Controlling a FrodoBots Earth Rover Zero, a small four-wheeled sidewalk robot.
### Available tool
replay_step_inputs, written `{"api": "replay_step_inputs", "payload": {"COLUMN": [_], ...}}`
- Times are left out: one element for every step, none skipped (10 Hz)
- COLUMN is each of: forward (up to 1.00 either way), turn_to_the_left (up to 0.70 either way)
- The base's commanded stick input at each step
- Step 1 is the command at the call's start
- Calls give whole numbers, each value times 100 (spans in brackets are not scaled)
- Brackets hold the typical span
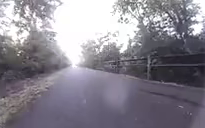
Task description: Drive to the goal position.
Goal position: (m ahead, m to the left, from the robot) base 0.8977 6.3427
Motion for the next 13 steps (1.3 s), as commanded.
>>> {"api": "replay_step_inputs", "payload": {"forward": [100,100,100,100,100,100,100,100,100,100,100,100,100], "turn_to_the_left": [0,0,0,0,0,0,0,0,4,24,39,38,20]}}
